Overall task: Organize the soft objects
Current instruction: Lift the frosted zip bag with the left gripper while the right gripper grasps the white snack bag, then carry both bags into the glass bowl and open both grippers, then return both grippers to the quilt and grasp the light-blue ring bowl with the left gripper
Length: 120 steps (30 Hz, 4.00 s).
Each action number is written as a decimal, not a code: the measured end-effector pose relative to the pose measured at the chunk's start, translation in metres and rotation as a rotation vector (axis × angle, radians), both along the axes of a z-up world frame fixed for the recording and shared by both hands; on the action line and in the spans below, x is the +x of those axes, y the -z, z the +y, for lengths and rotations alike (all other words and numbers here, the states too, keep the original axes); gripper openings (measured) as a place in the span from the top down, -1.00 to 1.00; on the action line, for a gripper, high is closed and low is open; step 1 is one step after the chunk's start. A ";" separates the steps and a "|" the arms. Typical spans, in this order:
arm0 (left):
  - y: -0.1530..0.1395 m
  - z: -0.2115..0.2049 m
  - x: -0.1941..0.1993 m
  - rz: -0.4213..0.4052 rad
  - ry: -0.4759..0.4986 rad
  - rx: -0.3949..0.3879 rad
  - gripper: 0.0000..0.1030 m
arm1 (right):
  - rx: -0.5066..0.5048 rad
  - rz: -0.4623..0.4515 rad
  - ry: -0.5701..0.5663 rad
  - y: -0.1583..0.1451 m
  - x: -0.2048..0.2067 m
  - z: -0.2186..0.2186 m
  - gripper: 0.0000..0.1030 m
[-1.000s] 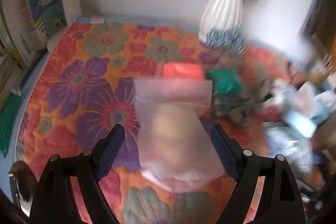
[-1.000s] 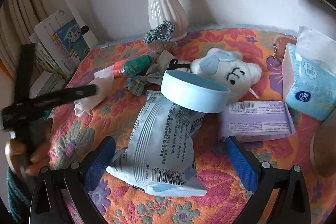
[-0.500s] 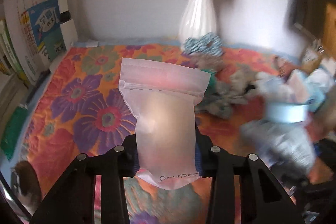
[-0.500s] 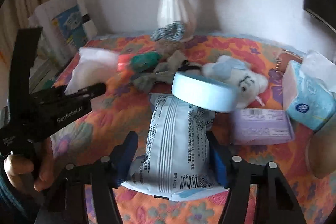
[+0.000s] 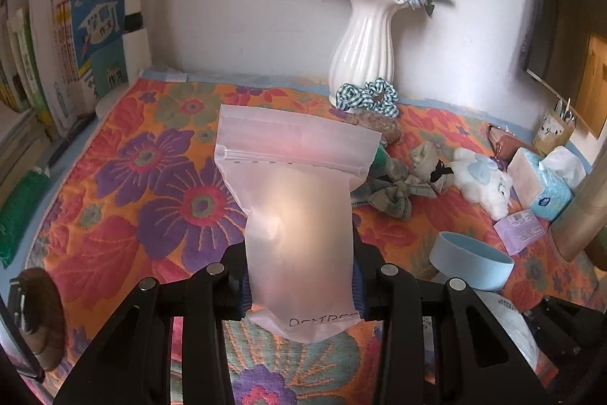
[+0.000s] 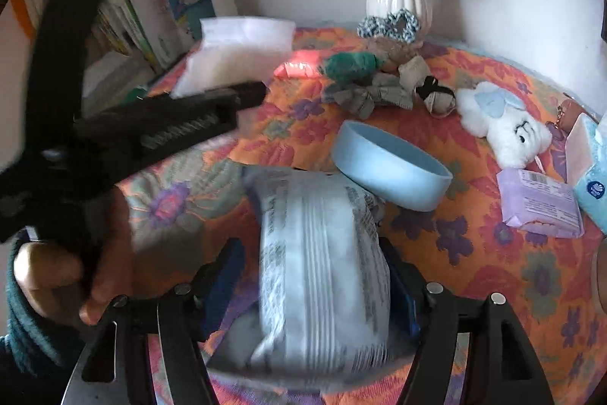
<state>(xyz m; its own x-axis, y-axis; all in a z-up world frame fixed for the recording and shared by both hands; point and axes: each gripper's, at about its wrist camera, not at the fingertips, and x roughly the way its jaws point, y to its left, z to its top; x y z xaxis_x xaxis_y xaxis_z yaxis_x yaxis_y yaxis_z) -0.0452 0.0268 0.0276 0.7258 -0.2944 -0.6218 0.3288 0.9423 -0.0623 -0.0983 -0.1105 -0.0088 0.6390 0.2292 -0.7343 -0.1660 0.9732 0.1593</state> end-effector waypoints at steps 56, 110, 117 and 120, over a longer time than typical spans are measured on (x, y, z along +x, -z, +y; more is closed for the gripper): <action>-0.081 -0.161 -0.200 0.044 0.743 -0.117 0.29 | 0.075 -0.349 0.607 -0.077 -0.258 -0.215 0.12; -0.028 -0.095 -0.104 -0.064 0.219 0.299 -0.55 | -0.092 -0.326 0.281 -0.086 -0.128 -0.085 -0.80; 0.004 -0.078 -0.076 -0.020 0.248 0.219 -0.55 | 0.030 -0.165 0.299 -0.029 -0.042 -0.108 -0.80; 0.017 -0.070 -0.065 0.055 0.237 0.160 -0.55 | 0.062 -0.128 0.312 -0.007 -0.026 -0.115 -0.80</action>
<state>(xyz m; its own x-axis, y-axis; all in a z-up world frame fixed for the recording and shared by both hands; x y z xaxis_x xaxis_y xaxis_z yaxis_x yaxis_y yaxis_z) -0.1100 -0.0437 0.0102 0.6123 -0.3466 -0.7106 0.5409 0.8392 0.0567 -0.1243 -0.2252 -0.0021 0.7712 0.0502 -0.6346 0.1155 0.9693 0.2171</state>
